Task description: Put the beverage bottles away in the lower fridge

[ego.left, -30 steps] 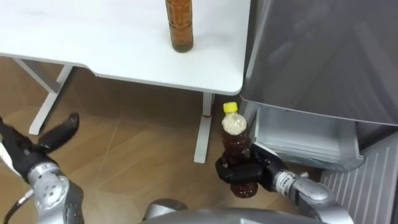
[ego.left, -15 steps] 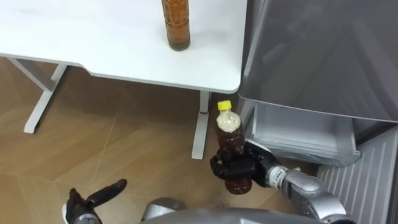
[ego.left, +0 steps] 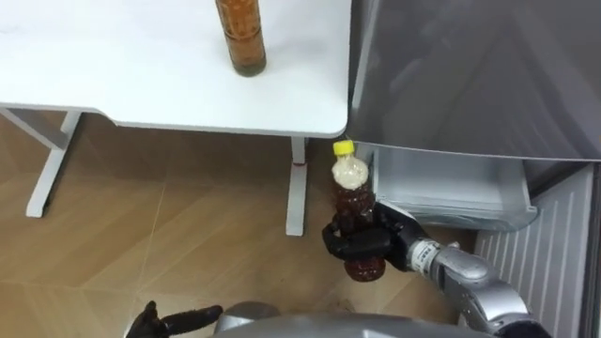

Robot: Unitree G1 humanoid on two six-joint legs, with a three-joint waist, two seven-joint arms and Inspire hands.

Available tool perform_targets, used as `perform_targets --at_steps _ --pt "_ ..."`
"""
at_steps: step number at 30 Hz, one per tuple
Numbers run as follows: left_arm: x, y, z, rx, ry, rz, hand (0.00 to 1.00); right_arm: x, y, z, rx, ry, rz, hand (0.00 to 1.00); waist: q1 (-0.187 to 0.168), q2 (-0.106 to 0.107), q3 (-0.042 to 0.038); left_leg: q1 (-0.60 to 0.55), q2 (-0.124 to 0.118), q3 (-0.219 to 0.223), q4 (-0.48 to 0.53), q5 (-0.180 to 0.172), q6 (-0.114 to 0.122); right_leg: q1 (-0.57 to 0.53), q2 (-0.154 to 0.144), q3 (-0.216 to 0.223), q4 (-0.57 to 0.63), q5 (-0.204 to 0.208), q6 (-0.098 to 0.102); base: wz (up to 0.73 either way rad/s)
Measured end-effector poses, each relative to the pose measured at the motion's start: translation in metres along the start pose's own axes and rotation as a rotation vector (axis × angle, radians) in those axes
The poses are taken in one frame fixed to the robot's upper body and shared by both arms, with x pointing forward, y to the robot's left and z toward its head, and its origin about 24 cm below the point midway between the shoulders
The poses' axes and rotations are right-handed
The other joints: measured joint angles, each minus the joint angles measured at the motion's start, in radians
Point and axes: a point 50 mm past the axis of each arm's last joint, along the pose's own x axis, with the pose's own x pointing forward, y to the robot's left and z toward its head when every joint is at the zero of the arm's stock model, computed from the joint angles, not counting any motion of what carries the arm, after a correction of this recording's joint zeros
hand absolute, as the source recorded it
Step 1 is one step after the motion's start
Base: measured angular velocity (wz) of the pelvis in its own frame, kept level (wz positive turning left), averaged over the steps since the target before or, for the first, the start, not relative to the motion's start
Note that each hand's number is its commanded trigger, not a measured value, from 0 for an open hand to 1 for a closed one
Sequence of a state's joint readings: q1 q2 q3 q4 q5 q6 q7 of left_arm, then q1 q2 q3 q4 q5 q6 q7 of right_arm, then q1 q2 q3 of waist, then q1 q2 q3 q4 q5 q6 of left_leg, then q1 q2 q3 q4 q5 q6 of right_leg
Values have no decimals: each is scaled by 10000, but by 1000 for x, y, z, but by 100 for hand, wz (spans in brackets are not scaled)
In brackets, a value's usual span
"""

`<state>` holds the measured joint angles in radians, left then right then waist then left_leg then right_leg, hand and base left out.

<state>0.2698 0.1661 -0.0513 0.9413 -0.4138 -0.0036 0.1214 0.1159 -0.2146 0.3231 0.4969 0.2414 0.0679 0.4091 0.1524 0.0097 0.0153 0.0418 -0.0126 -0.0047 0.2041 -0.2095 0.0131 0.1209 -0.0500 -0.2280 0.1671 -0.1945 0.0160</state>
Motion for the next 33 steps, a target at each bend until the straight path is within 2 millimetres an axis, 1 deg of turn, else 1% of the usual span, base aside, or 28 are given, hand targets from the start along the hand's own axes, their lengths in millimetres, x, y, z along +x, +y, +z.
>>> perform_targets --at_steps 2,6,8,13,14,17,22,25,26,29,33 --pt "0 -4 2 923 -131 -178 0 0 -1 0 33 -12 -227 100 -112 6 0 -6 -1 11 1 0 0 -4 -2 -5 0 0 0 0" --pt "1 -8 5 1444 -268 -341 0 0 -2 0 265 -90 -513 100 -219 -2 -7 -3 -3 16 2 0 1 -3 -2 2 2 0 0 0" --pt "1 -8 5 1635 -287 -386 0 0 -3 0 423 -163 -647 100 -369 -6 -14 20 -3 18 14 1 1 23 -1 -2 0 0 0 0" --pt "1 -6 4 2534 -360 -388 0 -2 -10 4 957 -480 -1197 100 -652 32 -78 45 -6 24 2 2 2 53 -3 31 2 0 0 0" --pt "1 -6 4 2799 -379 -381 0 -2 -11 4 1120 -555 -1333 100 -684 62 -100 55 -8 26 0 2 2 64 -3 49 2 0 1 0" --pt "1 -7 5 2962 -414 -411 0 -3 -14 5 1583 -744 -1561 100 -717 100 -125 86 -2 39 -7 3 3 85 2 59 5 0 0 0" --pt "1 -8 7 3026 -464 -439 0 -5 -17 7 2235 -1024 -1791 100 -733 107 -117 109 -5 72 -38 3 3 87 1 96 4 0 0 0" --pt "1 -7 4 3011 -375 -430 0 -4 -17 8 2931 -1282 -1901 100 -749 119 -95 115 -6 71 -52 4 5 88 0 87 2 0 0 0" --pt "1 -7 4 3010 -367 -441 0 -4 -18 8 3249 -1383 -1979 100 -740 129 -66 116 -5 71 -52 4 5 86 0 80 2 0 0 0" --pt "1 -8 4 2988 -360 -491 0 -4 -19 7 4073 -1570 -2234 100 -706 164 -30 139 -5 81 -50 5 6 68 -1 84 1 0 0 0" --pt "0 -9 1 2922 -279 -523 0 -5 -20 2 4676 -1480 -2547 100 -657 175 -24 172 7 189 -90 6 8 34 -1 92 -4 0 1 -8"
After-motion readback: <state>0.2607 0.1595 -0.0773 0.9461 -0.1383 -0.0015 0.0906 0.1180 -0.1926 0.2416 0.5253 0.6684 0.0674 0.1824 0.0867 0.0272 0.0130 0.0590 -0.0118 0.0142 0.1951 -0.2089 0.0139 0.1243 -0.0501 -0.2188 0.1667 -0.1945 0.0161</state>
